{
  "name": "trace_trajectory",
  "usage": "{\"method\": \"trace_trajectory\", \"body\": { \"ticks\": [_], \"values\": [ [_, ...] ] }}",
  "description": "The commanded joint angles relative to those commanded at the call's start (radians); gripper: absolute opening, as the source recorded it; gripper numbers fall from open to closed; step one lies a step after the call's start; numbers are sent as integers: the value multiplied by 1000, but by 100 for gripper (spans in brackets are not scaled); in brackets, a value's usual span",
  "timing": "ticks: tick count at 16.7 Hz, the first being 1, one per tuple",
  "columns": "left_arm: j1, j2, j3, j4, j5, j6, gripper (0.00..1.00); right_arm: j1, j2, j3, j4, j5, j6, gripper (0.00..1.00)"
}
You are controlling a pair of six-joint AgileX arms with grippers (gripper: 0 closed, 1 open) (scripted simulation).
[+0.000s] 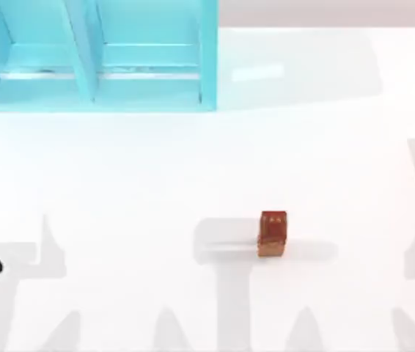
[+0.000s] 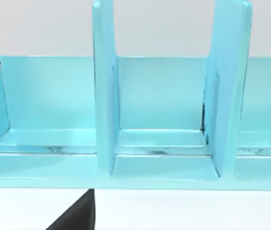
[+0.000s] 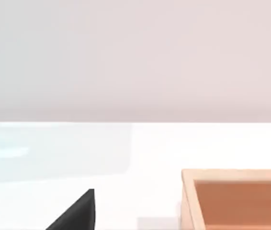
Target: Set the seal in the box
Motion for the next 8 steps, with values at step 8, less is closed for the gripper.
{"method": "trace_trajectory", "body": {
  "ticks": [8],
  "values": [
    [0,0,0,0,0,0,100,141,219,210,-154,4,120,100]
  ]
}}
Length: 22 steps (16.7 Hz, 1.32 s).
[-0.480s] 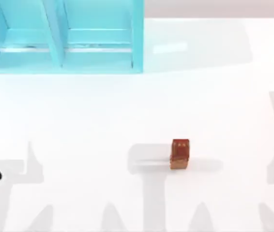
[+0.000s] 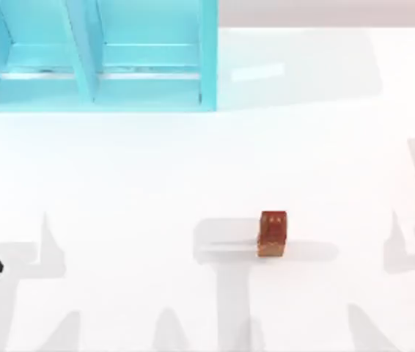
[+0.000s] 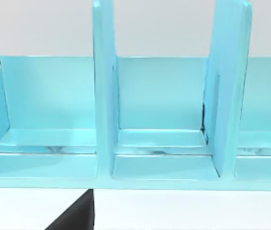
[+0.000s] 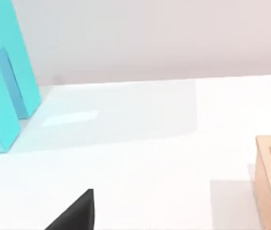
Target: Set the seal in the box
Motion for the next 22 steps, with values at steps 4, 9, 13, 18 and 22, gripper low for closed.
{"method": "trace_trajectory", "body": {
  "ticks": [4,9,13,18,22],
  "values": [
    [0,0,0,0,0,0,100,162,336,297,-212,7,141,100],
    [0,0,0,0,0,0,100,352,852,736,-528,10,322,100],
    [0,0,0,0,0,0,100,459,1274,1087,-775,8,442,100],
    [0,0,0,0,0,0,100,522,1674,1421,-1017,2,538,100],
    [0,0,0,0,0,0,100,533,1823,1543,-1116,-2,569,100]
  ]
}}
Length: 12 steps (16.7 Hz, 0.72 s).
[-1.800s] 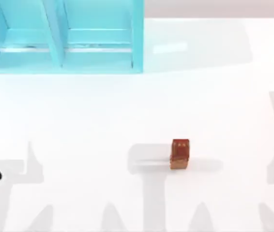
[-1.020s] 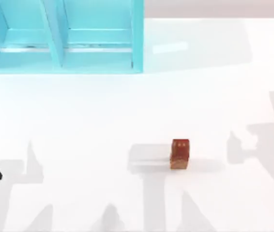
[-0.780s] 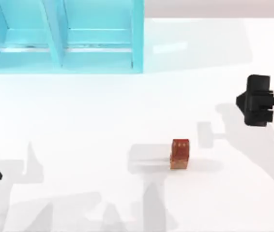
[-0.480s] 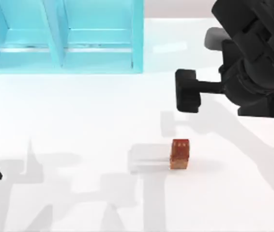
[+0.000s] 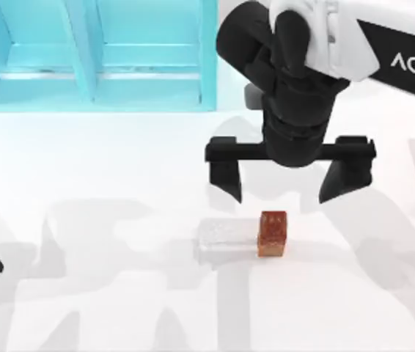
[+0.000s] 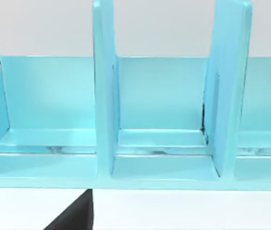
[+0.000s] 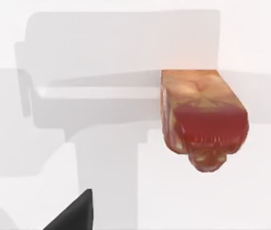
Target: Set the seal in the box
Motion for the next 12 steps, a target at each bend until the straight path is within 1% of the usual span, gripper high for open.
{"method": "trace_trajectory", "body": {
  "ticks": [7,9,12],
  "values": [
    [0,0,0,0,0,0,100,-5,11,3,-3,0,1,100],
    [0,0,0,0,0,0,100,-3,20,-27,32,0,0,100],
    [0,0,0,0,0,0,100,-1,50,-112,151,0,1,100]
  ]
}}
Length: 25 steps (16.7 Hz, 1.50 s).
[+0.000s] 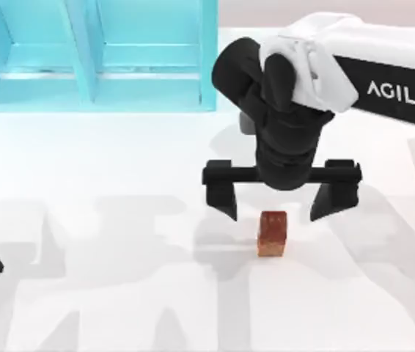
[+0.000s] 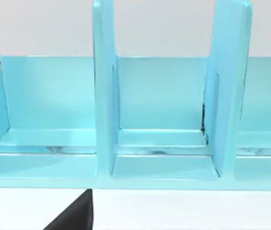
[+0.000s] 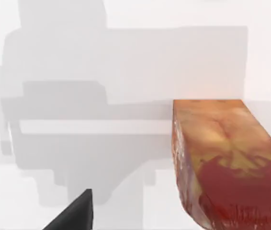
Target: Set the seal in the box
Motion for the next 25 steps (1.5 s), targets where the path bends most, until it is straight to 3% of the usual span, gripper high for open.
{"method": "trace_trajectory", "body": {
  "ticks": [5,10,23,25],
  "values": [
    [0,0,0,0,0,0,100,3,50,-137,188,0,4,100],
    [0,0,0,0,0,0,100,4,54,-147,199,0,5,100],
    [0,0,0,0,0,0,100,4,54,-147,199,0,5,2],
    [0,0,0,0,0,0,100,4,54,-147,199,0,5,0]
  ]
}}
